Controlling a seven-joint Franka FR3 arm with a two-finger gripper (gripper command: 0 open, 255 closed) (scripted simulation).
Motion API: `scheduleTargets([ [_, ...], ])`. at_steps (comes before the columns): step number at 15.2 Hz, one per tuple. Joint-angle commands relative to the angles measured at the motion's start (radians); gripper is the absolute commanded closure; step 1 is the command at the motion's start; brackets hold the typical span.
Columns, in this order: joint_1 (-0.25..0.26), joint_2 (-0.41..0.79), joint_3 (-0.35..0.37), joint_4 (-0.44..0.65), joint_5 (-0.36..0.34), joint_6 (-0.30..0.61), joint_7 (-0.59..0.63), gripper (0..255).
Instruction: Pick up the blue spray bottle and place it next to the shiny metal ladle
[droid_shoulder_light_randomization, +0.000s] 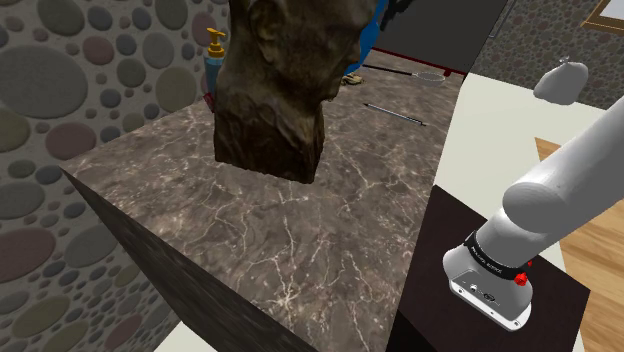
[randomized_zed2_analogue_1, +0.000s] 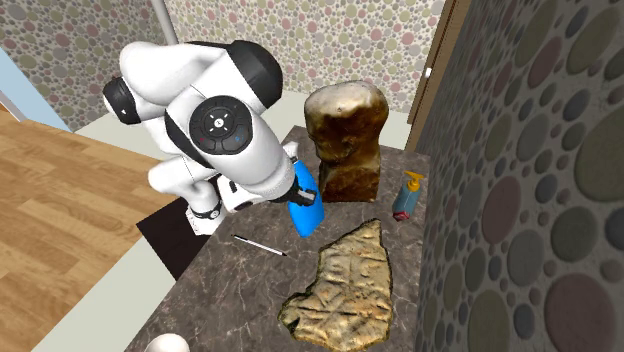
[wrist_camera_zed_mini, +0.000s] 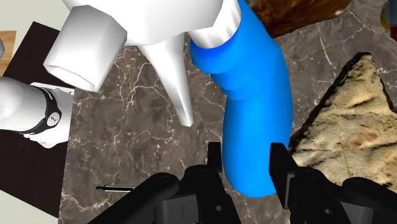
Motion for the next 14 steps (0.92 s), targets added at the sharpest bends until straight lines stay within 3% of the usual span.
scheduleTargets([
  [1,-0.021,-0.018,-0.024,-0.015,-0.007,-0.022,-0.044,255],
  [14,-0.169,-0.016,-0.201,0.015,-0.103,-0.169,-0.357,255],
])
